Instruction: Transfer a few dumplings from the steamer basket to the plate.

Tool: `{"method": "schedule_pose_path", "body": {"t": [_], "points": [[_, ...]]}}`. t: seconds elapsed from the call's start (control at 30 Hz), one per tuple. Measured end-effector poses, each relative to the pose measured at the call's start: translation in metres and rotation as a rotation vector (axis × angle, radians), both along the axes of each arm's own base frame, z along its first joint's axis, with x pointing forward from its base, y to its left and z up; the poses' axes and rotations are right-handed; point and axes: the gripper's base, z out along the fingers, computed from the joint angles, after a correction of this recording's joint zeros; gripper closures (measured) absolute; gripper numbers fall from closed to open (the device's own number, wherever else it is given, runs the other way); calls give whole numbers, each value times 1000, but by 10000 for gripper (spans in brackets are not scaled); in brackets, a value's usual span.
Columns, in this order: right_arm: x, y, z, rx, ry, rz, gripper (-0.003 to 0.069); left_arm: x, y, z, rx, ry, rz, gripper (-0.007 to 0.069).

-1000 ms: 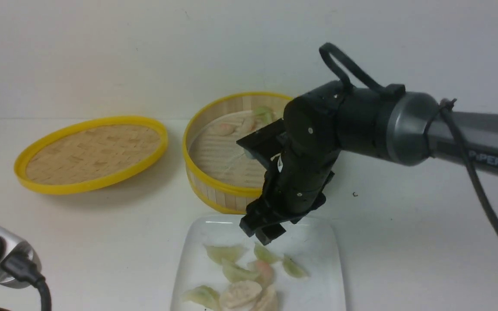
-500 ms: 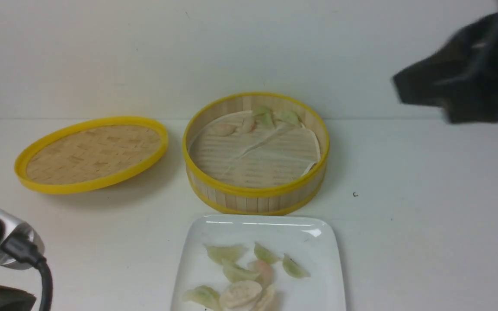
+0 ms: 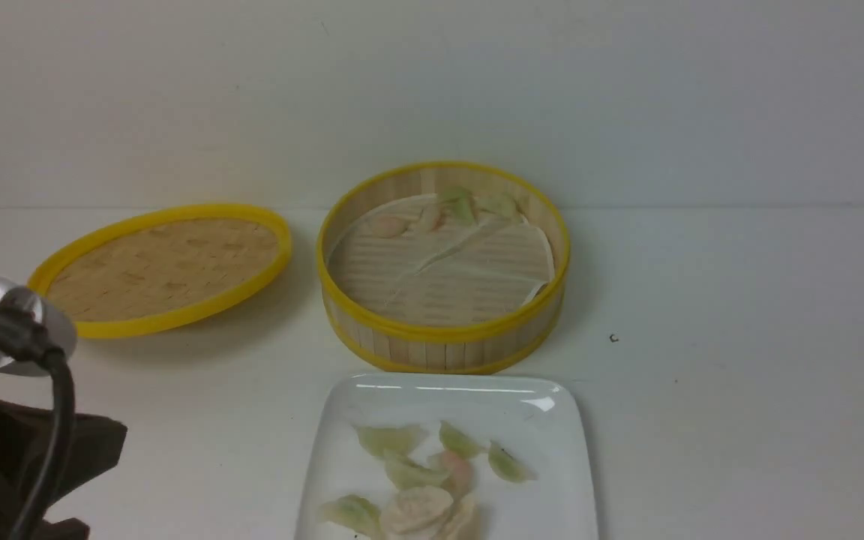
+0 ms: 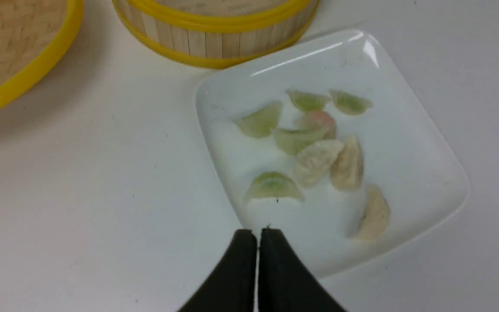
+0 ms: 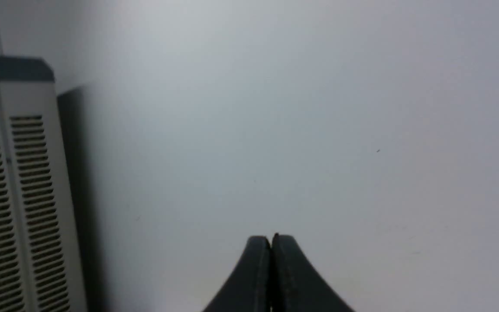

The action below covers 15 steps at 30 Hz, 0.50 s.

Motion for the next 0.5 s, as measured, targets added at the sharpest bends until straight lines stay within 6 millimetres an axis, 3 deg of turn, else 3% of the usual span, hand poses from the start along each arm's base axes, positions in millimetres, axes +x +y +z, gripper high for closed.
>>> {"method": "schedule_pose_path", "body": {"t": [0.13, 0.5], "points": [[1, 0, -2, 54, -8, 8, 672, -10, 4, -2, -71, -73, 12, 631], [2, 1, -2, 79, 7, 18, 672, -61, 31, -29, -358, -361, 63, 631]]}}
